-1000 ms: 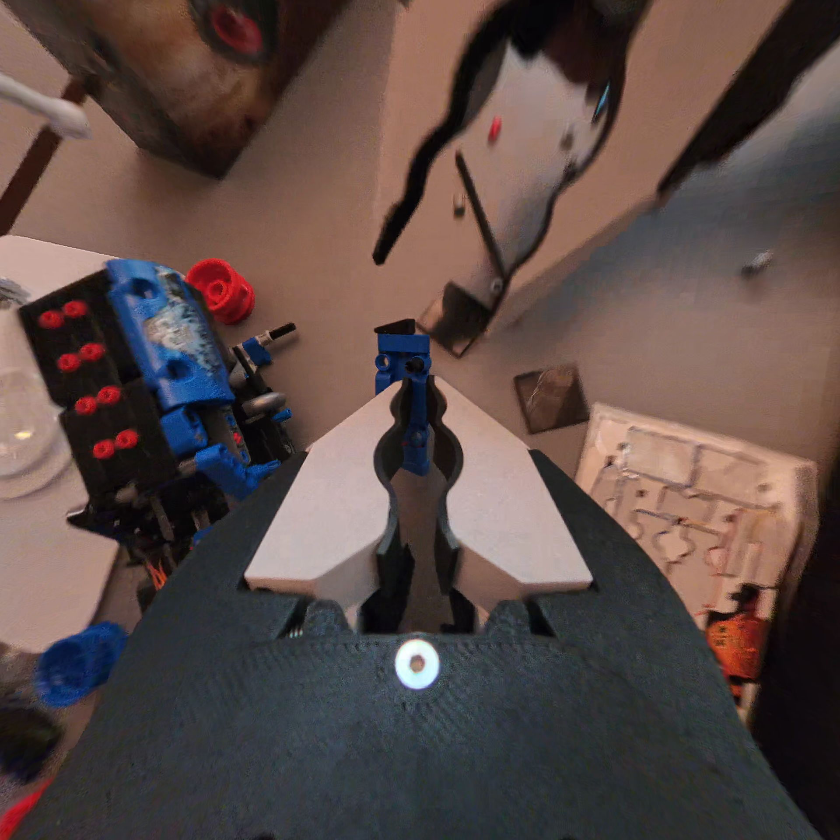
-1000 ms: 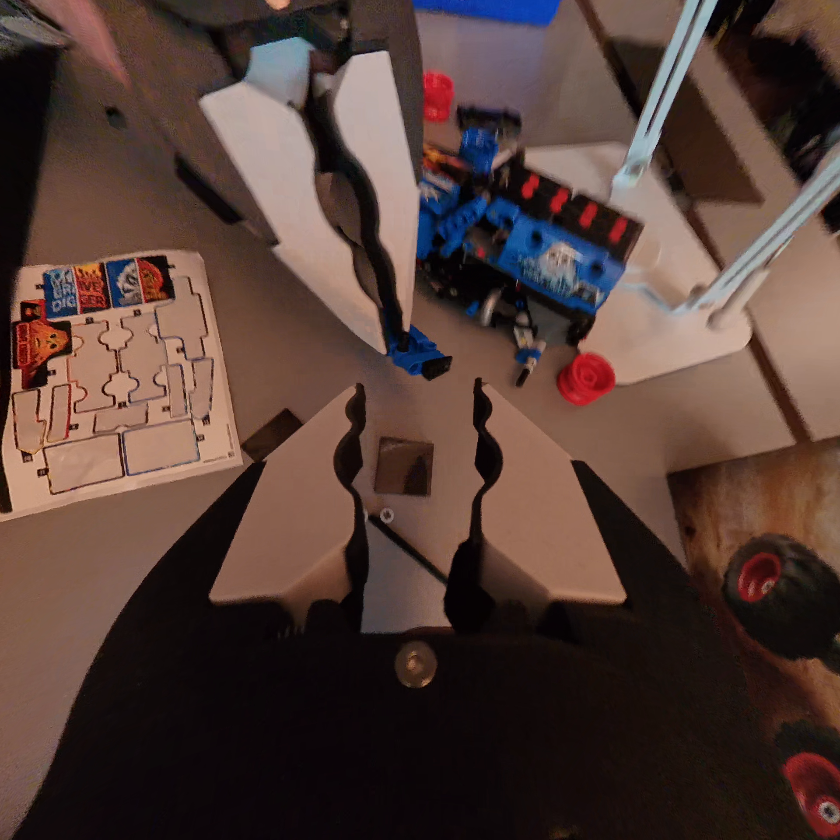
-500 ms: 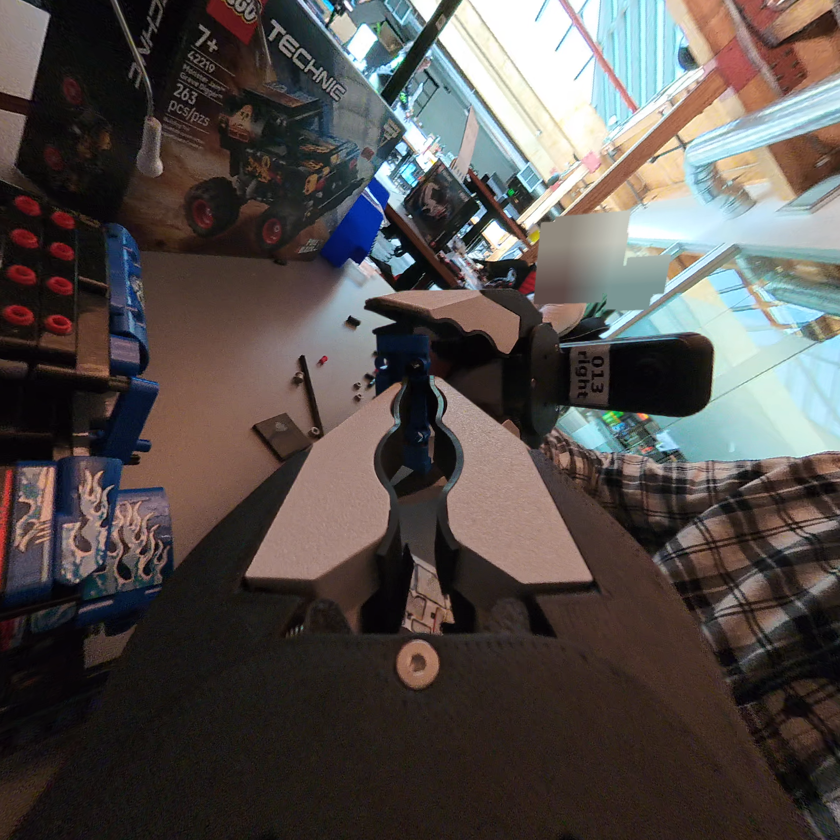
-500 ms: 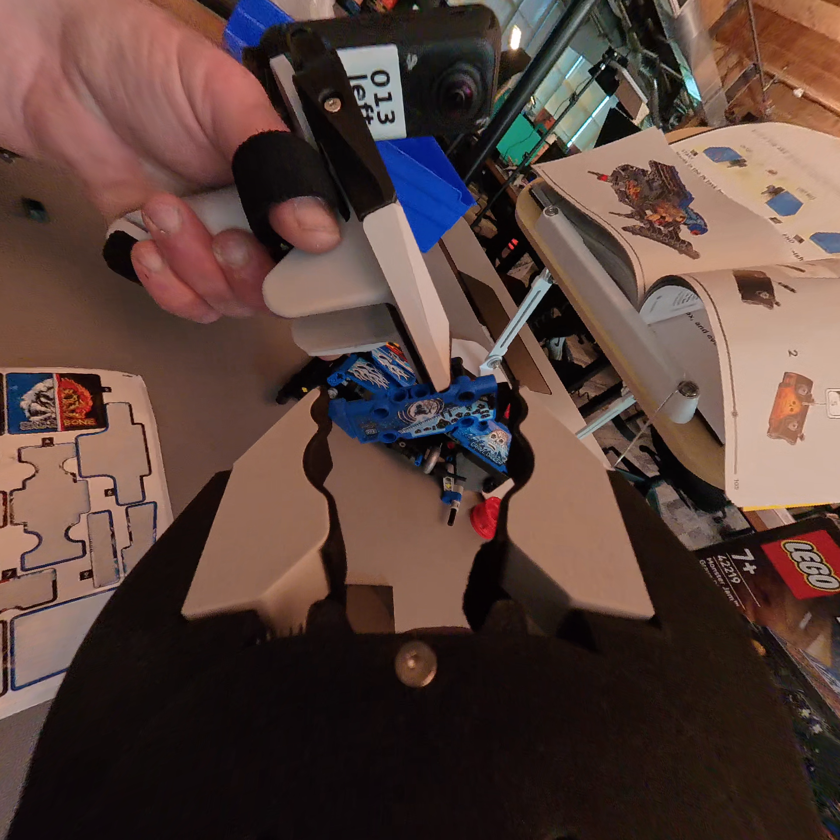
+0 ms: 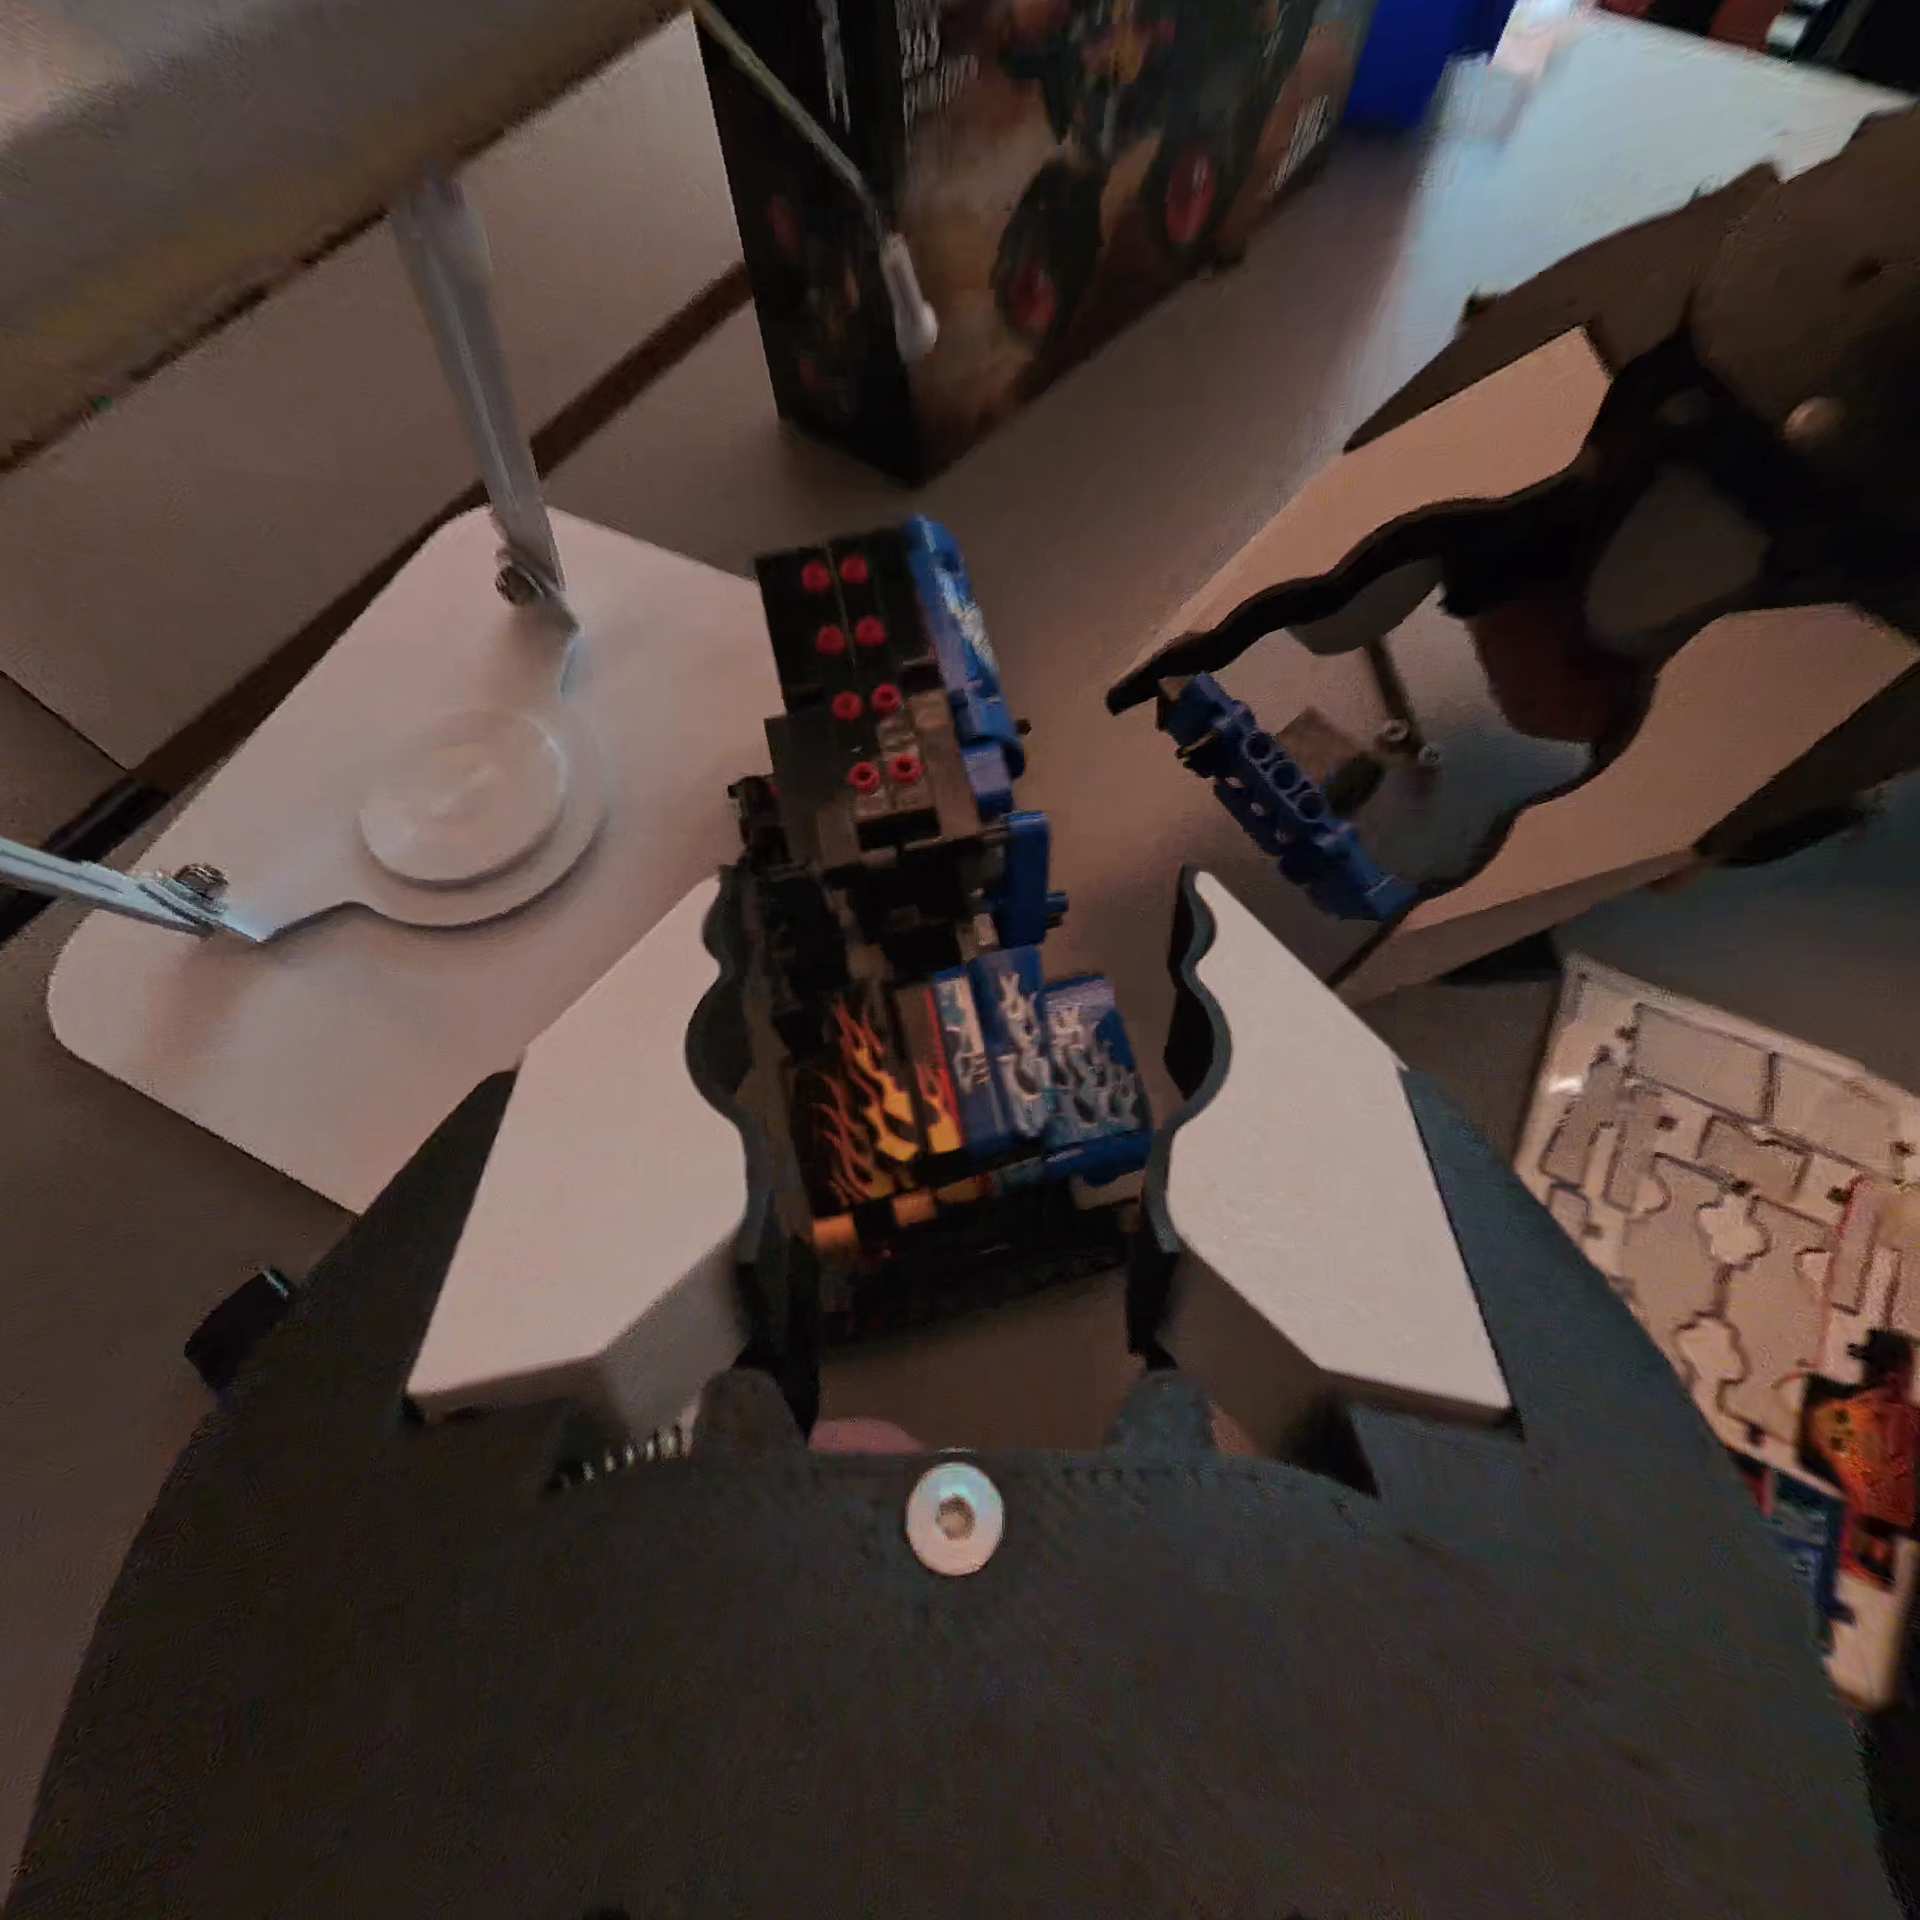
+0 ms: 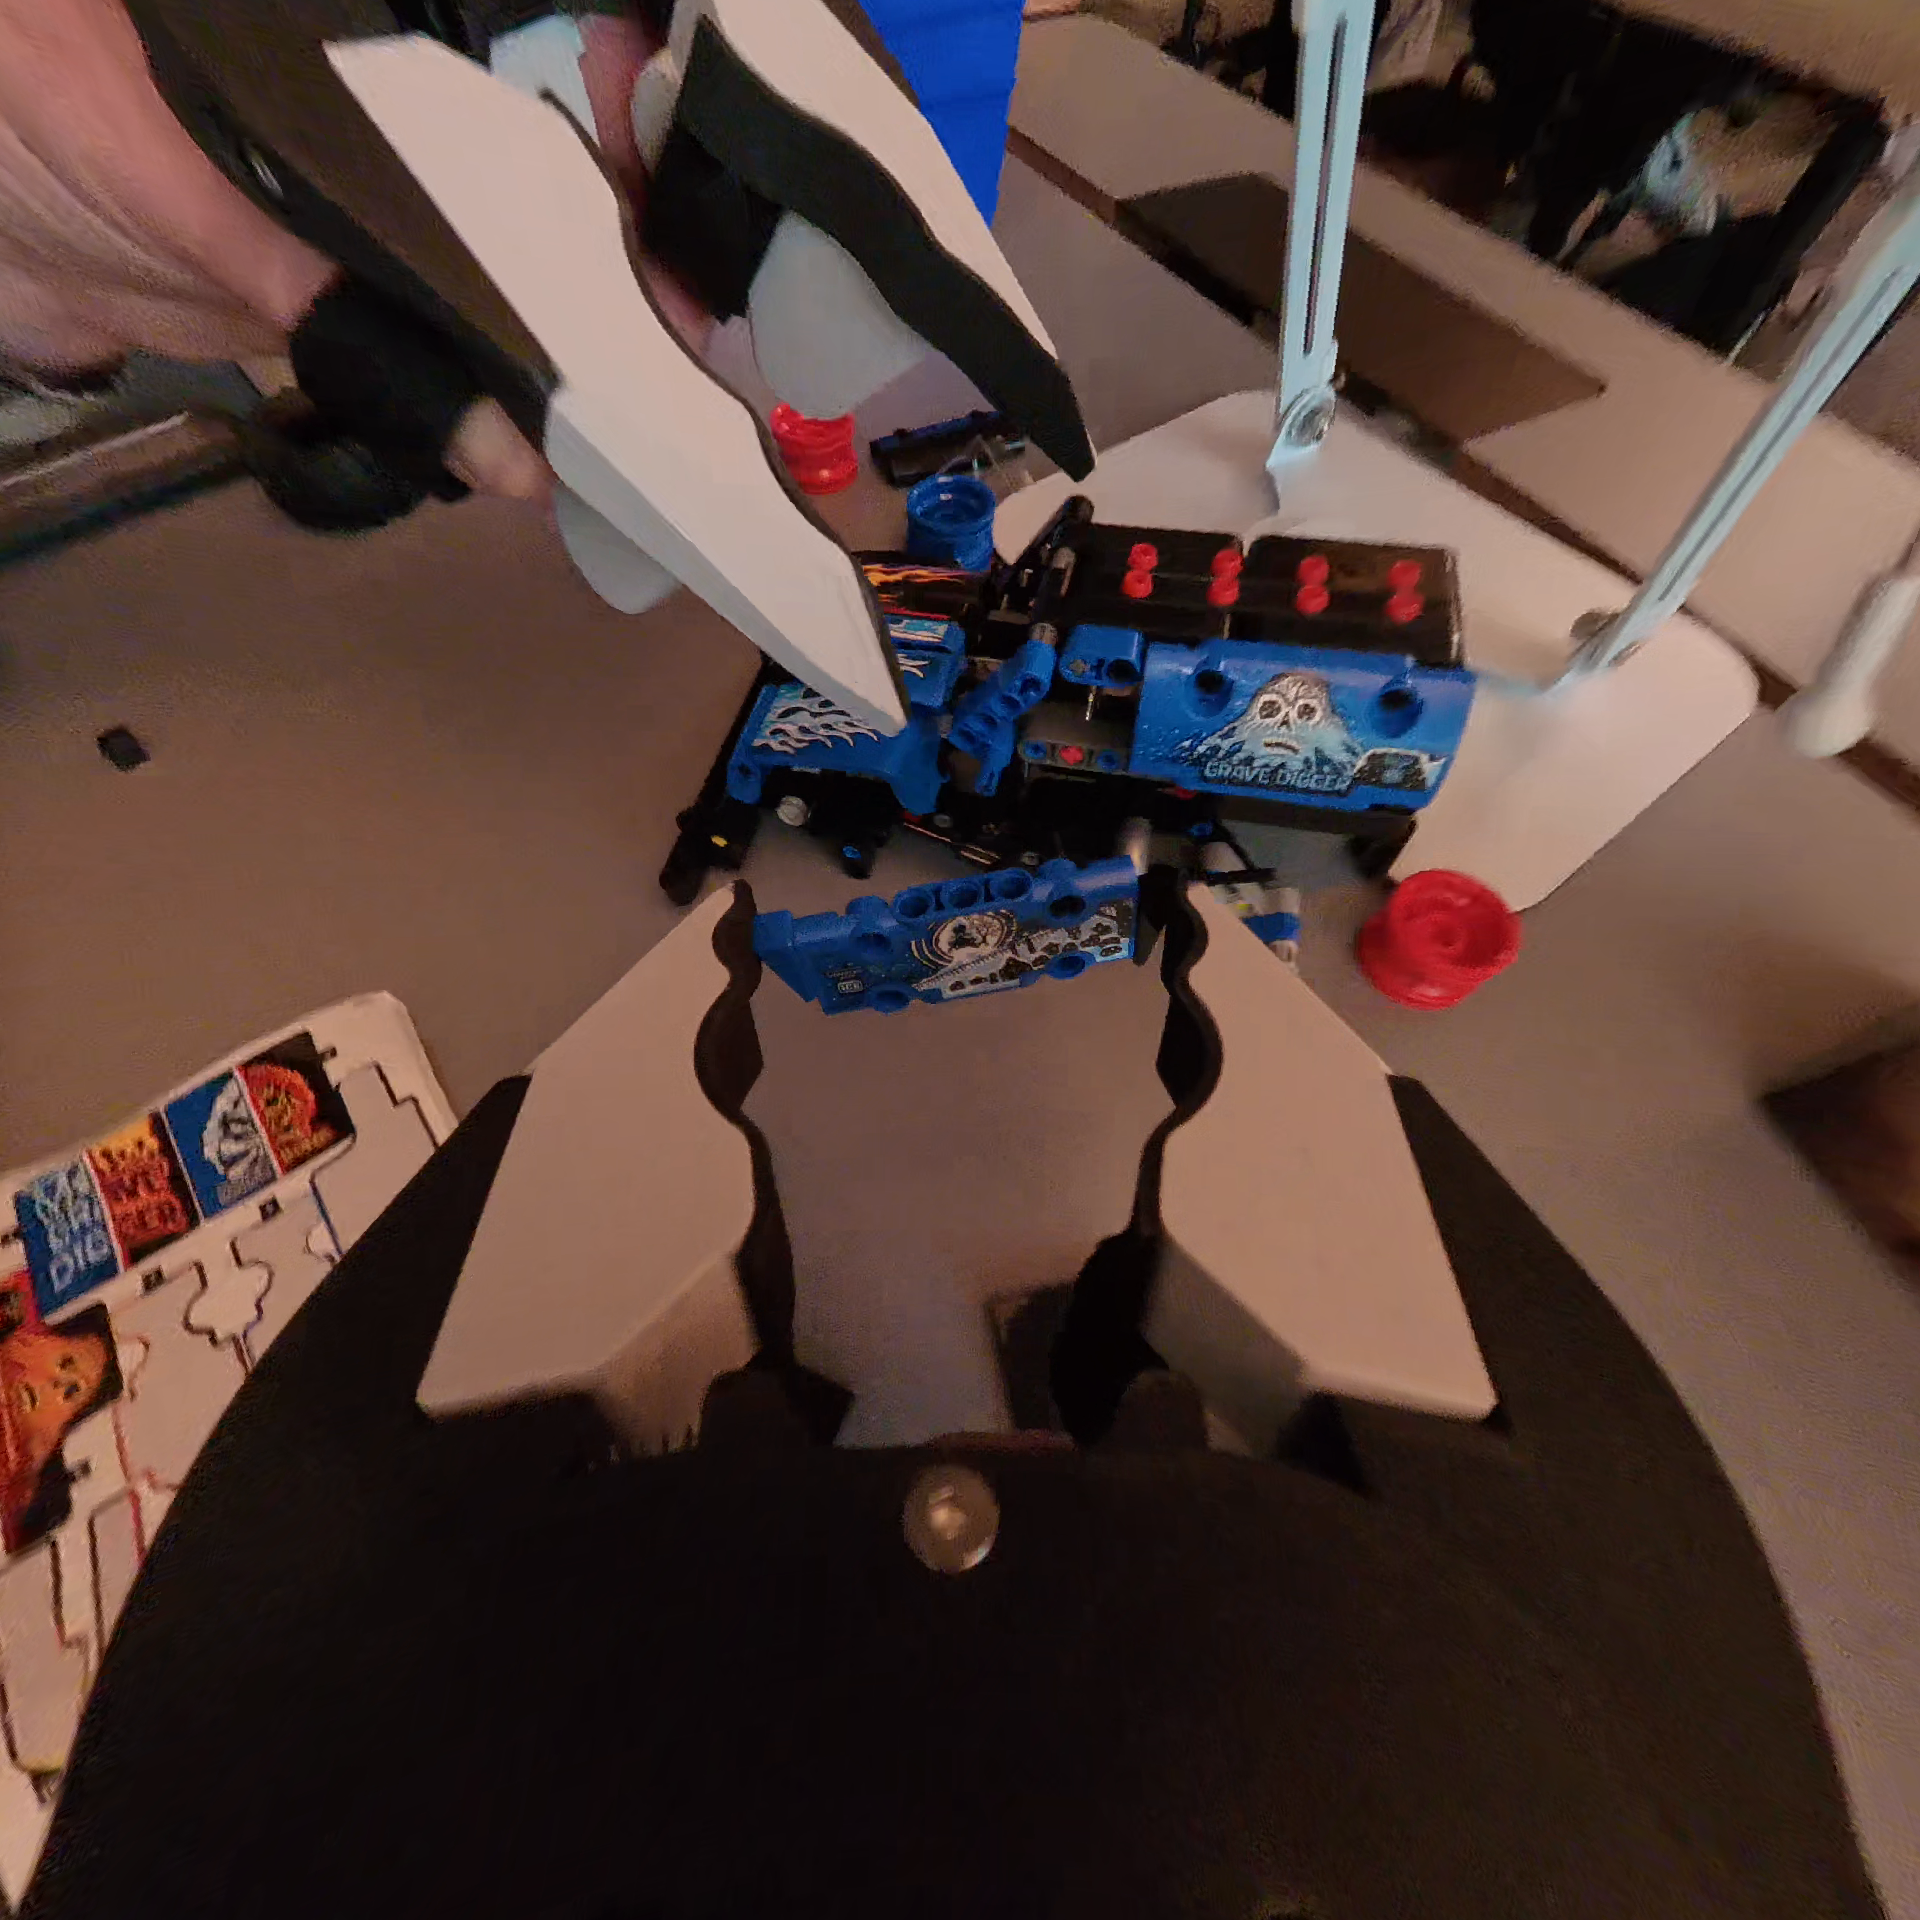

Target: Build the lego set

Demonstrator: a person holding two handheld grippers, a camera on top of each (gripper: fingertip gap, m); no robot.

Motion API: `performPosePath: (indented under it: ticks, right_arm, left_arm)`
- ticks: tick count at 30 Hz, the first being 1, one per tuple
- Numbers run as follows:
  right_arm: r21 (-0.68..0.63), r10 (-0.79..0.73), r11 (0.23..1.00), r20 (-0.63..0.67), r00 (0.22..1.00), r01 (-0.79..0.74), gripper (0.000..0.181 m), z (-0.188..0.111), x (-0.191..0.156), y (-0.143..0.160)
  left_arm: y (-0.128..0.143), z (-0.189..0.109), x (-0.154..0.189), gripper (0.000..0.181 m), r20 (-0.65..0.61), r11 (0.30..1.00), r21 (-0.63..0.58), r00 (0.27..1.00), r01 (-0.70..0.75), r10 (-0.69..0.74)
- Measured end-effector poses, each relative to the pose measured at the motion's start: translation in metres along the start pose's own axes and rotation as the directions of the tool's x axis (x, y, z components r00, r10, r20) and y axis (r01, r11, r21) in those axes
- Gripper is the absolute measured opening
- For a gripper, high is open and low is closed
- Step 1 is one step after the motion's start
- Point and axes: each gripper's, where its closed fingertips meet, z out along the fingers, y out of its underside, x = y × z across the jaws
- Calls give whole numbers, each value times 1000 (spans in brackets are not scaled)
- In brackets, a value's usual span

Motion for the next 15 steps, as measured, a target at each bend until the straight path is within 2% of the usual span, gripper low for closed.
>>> performPosePath:
  ticks: [3,4,7,15]
  right_arm:
    - [-40,76,996,-26,997,-77,77,14,7,5]
    - [-48,97,994,-36,995,-99,77,18,10,7]
    - [-45,134,990,-67,989,-137,77,27,20,9]
    - [27,138,990,-104,985,-136,76,34,30,-5]
  left_arm:
    - [13,16,-11,75,-55,998,-62,998,22,-25]
    - [14,19,-13,66,-71,998,-61,997,27,-31]
    - [12,23,-13,66,-129,997,-34,989,68,-71]
    - [8,25,-15,66,-178,981,23,966,193,-186]
